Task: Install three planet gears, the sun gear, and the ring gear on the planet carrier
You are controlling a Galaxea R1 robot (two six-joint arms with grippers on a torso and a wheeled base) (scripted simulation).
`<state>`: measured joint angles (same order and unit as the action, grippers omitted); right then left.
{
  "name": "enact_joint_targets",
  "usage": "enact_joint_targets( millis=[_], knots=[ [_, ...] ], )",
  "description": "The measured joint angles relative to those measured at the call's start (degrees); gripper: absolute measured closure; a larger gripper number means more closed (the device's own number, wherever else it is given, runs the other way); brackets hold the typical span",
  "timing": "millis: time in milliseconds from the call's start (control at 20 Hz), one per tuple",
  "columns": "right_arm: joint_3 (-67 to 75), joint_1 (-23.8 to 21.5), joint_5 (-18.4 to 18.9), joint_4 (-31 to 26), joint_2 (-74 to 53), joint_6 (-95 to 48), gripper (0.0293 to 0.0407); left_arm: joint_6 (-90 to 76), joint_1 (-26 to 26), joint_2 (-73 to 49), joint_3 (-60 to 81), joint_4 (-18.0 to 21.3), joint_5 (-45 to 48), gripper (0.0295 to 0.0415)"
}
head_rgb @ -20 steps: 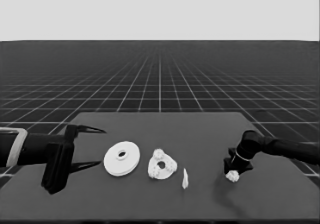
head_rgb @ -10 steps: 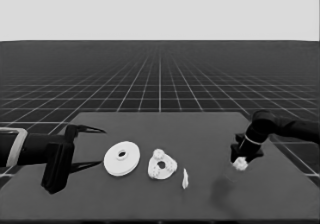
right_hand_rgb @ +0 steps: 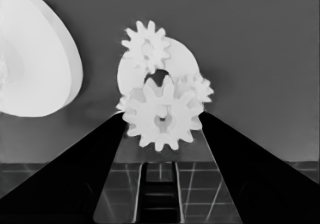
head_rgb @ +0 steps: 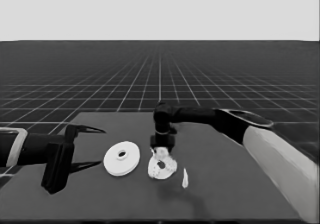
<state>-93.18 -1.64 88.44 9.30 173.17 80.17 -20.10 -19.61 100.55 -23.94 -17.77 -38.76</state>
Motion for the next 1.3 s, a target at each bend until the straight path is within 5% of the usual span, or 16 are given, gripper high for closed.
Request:
enact_joint_targets(
  millis=[350,1300],
  knots=[
    [-5.5,6.7,-2.0,6.3,1.9,-3.1,0.039,0.0,0.0,0.0,0.0,0.0,0.0,0.0326],
    [-5.9,7.5,-2.2,6.7,2.0,4.2,0.0391,0.0,0.0,0.0,0.0,0.0,0.0,0.0326]
  ],
)
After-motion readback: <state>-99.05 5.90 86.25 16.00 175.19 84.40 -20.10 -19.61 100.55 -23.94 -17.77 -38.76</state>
